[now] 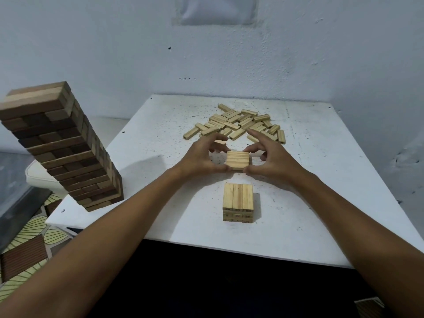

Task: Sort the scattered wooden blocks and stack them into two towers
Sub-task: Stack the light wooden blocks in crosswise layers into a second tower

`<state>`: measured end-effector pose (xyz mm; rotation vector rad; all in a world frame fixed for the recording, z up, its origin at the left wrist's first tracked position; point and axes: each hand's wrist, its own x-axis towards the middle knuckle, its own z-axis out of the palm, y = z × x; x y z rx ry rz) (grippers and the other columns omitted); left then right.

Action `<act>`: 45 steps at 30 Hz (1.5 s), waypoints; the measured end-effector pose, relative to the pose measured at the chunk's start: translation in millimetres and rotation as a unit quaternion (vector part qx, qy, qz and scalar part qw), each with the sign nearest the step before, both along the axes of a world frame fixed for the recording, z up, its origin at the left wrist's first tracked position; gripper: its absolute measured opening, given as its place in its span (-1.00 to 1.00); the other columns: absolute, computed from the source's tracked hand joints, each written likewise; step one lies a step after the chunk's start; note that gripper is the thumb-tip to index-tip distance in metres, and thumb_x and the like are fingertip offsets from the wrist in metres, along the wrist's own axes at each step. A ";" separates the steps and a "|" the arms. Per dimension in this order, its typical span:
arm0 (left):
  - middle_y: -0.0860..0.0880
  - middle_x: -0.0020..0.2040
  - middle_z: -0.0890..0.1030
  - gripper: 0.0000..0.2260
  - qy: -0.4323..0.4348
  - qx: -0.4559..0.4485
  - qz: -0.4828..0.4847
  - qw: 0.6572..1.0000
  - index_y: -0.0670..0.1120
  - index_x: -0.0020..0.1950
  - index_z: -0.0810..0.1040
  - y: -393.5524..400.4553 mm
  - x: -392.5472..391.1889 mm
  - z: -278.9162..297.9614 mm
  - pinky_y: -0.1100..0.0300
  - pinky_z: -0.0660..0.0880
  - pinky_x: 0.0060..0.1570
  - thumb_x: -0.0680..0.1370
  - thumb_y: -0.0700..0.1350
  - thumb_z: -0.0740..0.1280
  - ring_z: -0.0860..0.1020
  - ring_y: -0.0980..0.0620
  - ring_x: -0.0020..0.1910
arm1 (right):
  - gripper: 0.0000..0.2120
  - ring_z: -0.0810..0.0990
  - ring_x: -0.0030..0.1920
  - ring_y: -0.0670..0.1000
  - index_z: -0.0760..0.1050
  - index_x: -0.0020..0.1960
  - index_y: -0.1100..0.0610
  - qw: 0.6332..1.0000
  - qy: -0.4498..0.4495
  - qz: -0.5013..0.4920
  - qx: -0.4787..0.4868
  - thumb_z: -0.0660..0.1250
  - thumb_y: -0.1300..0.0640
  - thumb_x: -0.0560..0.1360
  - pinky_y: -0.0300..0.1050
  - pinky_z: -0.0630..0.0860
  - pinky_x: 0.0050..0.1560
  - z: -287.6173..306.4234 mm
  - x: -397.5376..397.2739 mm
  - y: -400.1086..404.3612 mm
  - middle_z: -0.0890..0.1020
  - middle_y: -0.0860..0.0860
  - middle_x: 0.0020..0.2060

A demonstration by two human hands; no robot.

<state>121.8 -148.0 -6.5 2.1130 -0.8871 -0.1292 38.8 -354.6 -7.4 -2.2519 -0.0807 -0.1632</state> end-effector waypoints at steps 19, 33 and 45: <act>0.11 -0.01 0.67 -0.47 0.058 -0.125 -0.027 0.990 0.02 0.15 0.50 41.7 -78.9 18.7 0.32 0.36 -0.14 0.21 0.05 0.51 0.55 0.27 -0.02 | -0.22 0.53 0.18 -0.06 0.29 0.40 -0.09 0.995 -0.063 0.017 0.074 0.52 0.06 0.26 -0.01 0.50 0.10 15.4 -76.0 31.8 0.63 -0.14 0.02; 0.16 0.01 0.64 -0.50 0.057 -0.109 -0.022 0.992 0.10 0.15 0.52 43.1 -90.0 3.8 0.18 0.39 -0.09 0.23 0.07 0.49 0.46 0.18 -0.08 | -0.24 0.52 0.19 -0.06 0.27 0.38 -0.18 0.996 -0.057 0.012 0.067 0.51 0.07 0.27 0.01 0.50 0.13 4.3 -89.4 32.6 0.62 -0.13 0.04; 0.15 0.05 0.64 -0.56 0.049 -0.100 -0.029 0.993 0.16 0.13 0.54 44.2 -90.4 2.4 0.11 0.41 -0.06 0.26 0.06 0.48 0.48 0.08 -0.03 | -0.26 0.52 0.19 -0.08 0.27 0.36 -0.23 0.996 -0.051 0.016 0.067 0.51 0.06 0.28 -0.03 0.51 0.11 4.5 -92.2 35.2 0.60 -0.15 0.06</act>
